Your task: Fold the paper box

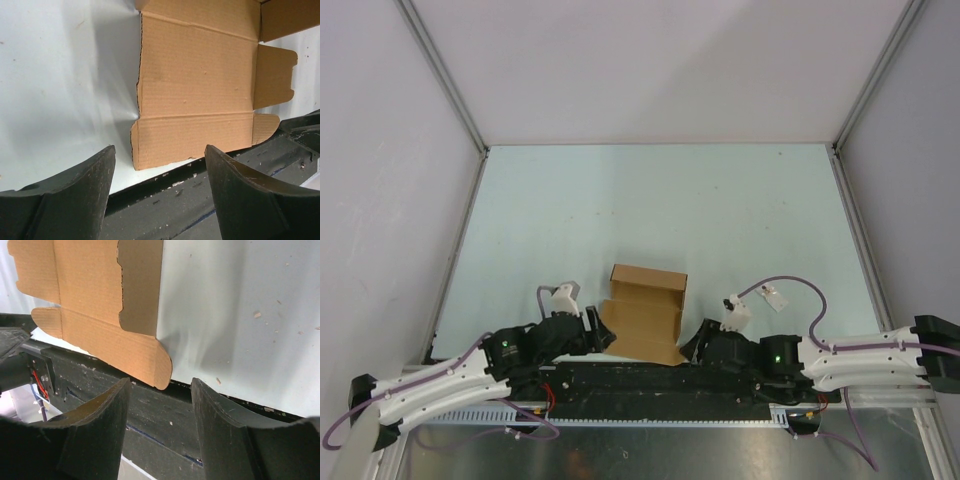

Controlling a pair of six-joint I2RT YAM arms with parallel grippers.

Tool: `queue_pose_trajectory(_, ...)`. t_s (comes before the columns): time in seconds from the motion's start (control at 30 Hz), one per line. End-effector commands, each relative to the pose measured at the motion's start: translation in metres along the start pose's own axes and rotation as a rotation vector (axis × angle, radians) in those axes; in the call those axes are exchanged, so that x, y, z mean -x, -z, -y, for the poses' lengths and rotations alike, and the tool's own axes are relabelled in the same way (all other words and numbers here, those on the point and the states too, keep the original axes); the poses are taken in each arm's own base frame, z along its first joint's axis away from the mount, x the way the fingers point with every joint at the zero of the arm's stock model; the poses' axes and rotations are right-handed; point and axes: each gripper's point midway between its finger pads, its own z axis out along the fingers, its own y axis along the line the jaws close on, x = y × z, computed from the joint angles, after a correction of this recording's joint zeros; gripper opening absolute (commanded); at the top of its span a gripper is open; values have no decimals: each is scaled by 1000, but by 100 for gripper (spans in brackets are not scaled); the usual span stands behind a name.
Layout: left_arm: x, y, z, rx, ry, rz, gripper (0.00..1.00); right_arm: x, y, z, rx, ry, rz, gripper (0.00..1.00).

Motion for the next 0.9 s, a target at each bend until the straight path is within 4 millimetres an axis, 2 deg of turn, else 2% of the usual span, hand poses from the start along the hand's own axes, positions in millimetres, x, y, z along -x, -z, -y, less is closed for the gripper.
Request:
queue_pose_trajectory(0.0,2,-6,9,-56,-20,24,76,5,-6,-9,45,-39,22,56)
queue_pose_trajectory(0.3,0,-10,10,-58,-39,18,74,4,-14,-2,42,-65,5,53)
queue_pose_trajectory(0.43,2,-9,12,-68,-39,26,73,3,-16,-16,100,-68,-2,53)
queue_pose_trajectory(0.5,3,-8,13,-71,-38,28,73,2,-16,-17,105,-64,-6,52)
queue_pose_trajectory(0.53,2,-8,12,-71,-40,28,73,4,-16,-26,138,-78,-1,52)
queue_pose_trajectory(0.87,5,-7,16,-90,-46,37,73,7,-10,-38,191,-87,3,51)
